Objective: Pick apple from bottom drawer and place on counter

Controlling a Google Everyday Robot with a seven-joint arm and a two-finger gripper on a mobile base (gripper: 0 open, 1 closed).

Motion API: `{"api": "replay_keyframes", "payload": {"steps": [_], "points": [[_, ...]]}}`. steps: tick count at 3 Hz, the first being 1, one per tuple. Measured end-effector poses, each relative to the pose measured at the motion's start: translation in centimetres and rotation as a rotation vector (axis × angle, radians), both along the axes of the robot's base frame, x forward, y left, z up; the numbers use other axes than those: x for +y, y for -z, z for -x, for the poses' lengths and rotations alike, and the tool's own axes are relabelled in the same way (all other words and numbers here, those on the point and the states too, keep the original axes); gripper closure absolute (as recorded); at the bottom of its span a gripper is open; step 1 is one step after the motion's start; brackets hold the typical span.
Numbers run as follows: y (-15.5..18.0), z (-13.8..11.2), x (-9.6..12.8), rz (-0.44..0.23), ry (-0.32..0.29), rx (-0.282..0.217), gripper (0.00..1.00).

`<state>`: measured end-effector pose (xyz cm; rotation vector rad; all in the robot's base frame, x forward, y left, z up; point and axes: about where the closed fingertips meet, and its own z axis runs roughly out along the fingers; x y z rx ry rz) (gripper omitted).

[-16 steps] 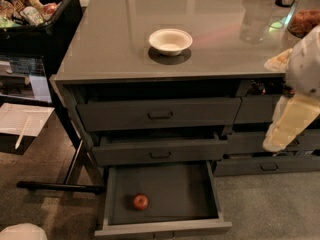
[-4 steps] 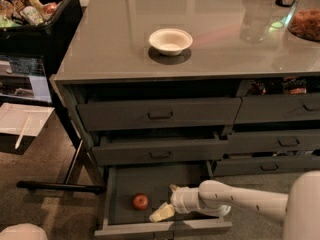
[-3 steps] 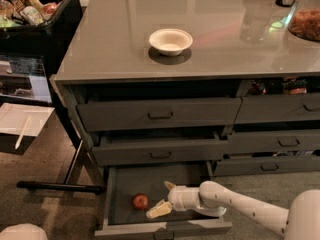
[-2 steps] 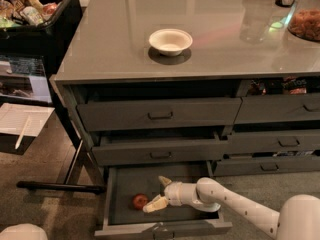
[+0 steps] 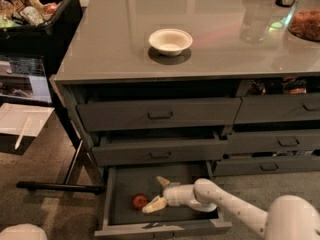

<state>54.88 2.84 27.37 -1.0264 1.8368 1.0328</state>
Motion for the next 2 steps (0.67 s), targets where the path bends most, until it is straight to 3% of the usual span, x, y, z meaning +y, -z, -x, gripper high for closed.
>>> {"api": "replay_keyframes", "payload": {"steps": [2], "points": [[6.6,-1.8,3.0,-0.014,-0.051,-0.028,0.0]]}}
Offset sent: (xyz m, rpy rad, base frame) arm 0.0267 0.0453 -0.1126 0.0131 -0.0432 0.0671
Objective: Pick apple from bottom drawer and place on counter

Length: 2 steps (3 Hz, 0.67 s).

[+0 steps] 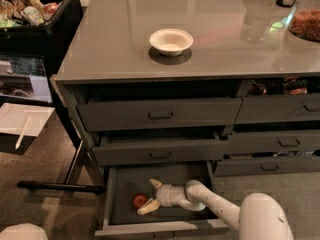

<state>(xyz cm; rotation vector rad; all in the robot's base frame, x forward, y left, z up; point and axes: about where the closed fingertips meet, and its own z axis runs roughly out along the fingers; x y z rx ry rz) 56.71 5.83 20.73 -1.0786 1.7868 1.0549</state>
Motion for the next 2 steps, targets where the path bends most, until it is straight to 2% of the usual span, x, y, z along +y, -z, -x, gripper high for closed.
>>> {"api": "replay_keyframes", "payload": {"steps": [2], "points": [[4.2,0.2,2.2,0.027,-0.029,-0.055,0.0]]}}
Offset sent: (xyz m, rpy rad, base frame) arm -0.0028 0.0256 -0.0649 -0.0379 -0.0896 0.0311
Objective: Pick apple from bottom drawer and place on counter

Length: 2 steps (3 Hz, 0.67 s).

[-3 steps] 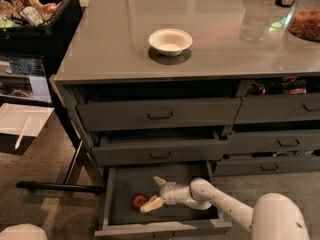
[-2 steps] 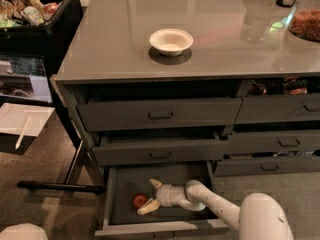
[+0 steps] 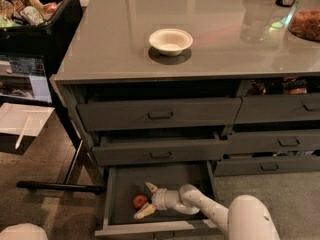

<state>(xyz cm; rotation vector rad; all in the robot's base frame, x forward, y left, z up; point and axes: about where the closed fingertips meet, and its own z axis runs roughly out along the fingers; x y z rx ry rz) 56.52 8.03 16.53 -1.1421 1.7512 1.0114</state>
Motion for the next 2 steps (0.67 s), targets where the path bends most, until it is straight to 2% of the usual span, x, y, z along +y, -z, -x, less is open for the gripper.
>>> {"api": "replay_keyframes", "payload": {"steps": [1,2], "points": [[0.19,-0.14,0.78,0.019,-0.009,-0.041,0.0],[0.43,-0.34,1.33,0.043,-0.024,-0.102,0.0]]}}
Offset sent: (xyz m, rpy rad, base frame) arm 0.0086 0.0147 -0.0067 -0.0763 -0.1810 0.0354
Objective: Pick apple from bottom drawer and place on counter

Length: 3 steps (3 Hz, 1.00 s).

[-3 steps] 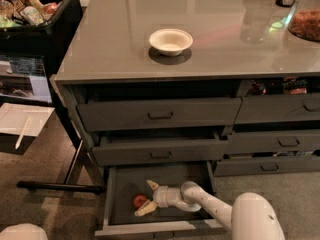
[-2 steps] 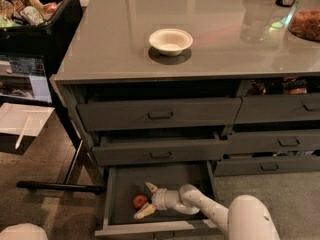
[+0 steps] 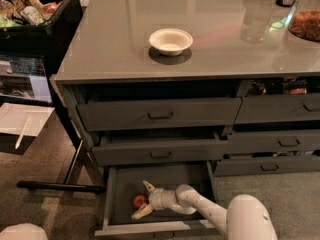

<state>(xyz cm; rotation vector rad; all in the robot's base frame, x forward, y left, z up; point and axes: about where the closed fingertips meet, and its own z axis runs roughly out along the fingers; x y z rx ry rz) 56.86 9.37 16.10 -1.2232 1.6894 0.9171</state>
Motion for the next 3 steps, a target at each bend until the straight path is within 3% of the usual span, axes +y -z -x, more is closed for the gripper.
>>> {"api": "replay_keyframes", "payload": {"steps": [2,3], "points": [[0.7,-0.6,0.5,0.081,-0.03,-0.097,0.0],[1.6,-1.1,0.9,0.148,-0.032,-0.106,0.0]]}}
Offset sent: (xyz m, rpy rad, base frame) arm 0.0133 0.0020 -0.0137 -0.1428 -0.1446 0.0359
